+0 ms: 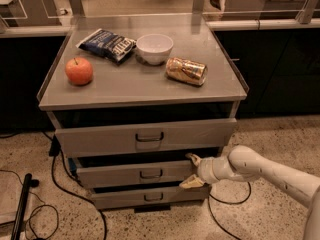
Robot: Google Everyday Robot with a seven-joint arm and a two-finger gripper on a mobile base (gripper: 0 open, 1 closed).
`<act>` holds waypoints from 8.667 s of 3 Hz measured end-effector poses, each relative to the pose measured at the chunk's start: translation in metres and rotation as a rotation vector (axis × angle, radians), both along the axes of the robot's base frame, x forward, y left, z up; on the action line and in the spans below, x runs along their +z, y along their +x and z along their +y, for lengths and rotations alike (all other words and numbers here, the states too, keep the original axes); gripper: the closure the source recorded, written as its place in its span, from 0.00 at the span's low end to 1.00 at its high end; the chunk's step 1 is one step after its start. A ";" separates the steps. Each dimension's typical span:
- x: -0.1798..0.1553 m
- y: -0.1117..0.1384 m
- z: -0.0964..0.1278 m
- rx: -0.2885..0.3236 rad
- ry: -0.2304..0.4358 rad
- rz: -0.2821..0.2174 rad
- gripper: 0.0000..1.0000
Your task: Open middle drawer
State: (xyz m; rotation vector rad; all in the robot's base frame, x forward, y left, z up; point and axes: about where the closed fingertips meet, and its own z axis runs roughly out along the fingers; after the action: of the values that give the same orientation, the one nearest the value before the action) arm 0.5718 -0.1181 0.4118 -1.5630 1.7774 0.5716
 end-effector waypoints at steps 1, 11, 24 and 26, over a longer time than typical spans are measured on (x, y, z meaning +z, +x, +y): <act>0.000 0.000 0.000 0.000 0.000 0.000 0.64; 0.014 -0.042 -0.017 -0.033 0.015 0.003 0.15; 0.015 -0.154 -0.093 -0.140 0.024 0.000 0.77; 0.015 -0.154 -0.093 -0.140 0.024 0.000 0.31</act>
Offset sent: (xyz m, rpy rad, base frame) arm -0.0477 -0.0432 -0.0063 0.0207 -0.0333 -0.0567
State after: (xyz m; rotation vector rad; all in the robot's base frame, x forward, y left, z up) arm 0.4176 -0.2107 0.4267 -1.4090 1.8558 0.5234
